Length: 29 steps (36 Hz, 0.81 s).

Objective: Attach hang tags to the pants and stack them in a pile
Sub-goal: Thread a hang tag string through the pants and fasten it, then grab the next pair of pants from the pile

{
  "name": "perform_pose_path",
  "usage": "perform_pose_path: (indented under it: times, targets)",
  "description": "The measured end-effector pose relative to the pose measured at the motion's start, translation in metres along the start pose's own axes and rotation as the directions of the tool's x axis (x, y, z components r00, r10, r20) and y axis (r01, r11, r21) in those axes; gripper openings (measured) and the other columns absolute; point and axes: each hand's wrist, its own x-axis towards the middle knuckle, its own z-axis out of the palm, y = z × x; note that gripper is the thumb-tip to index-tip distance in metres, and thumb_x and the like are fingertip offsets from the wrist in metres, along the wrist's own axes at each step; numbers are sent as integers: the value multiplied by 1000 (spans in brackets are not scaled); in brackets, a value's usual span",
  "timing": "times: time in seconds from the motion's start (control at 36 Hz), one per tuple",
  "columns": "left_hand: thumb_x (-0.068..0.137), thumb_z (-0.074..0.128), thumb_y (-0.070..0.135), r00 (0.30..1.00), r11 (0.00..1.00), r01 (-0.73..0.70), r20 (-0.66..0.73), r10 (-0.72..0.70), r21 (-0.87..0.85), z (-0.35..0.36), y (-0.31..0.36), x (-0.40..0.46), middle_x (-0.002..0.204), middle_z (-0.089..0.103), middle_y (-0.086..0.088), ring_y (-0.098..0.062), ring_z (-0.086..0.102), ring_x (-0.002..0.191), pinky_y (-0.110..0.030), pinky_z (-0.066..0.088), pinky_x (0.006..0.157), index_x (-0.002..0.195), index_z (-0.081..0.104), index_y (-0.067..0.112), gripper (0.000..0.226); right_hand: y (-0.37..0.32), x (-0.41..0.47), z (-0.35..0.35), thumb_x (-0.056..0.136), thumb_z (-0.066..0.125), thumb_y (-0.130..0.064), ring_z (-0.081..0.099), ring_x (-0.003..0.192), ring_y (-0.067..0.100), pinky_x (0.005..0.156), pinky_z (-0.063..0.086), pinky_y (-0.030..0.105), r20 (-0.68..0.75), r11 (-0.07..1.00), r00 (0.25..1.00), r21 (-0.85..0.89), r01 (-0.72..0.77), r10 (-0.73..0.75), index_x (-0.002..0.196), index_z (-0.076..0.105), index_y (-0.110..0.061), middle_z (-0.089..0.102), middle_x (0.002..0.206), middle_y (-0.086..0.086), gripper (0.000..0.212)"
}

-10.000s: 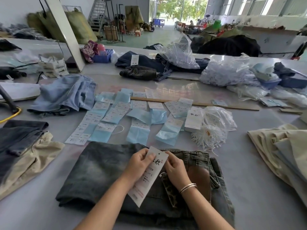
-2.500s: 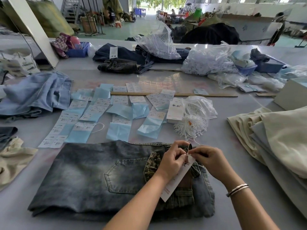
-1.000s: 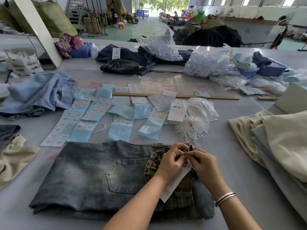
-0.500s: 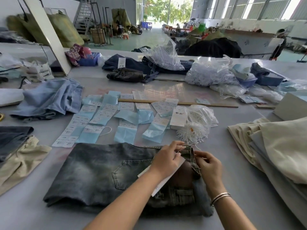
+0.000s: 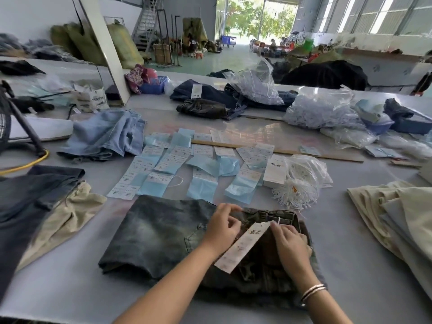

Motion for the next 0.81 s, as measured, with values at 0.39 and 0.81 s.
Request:
perform_pose_path:
  times: [0.39,0.81]
  targets:
    - [84,60,58,585,497,810,-490,-646,311,-206,-106,-42,143,44,-19,-37,42,130,-44,37,104,139,39,5,80,-38,-26,9,81,66,-2,46,110,23,98,40,44,-265,908,897,132,397,-353,96,63,-19,48,114,0,22]
    - [82,72,35,964,915,256,-14,-265,313,-203,54,-34,118,65,2,-15,59,107,-30,48,91,122,59,19,45,-182,-36,43,85,52,0,62,99,26,67,54,40,251,519,496,32,854,-832,136,-20,-60,-19,156,-20,107]
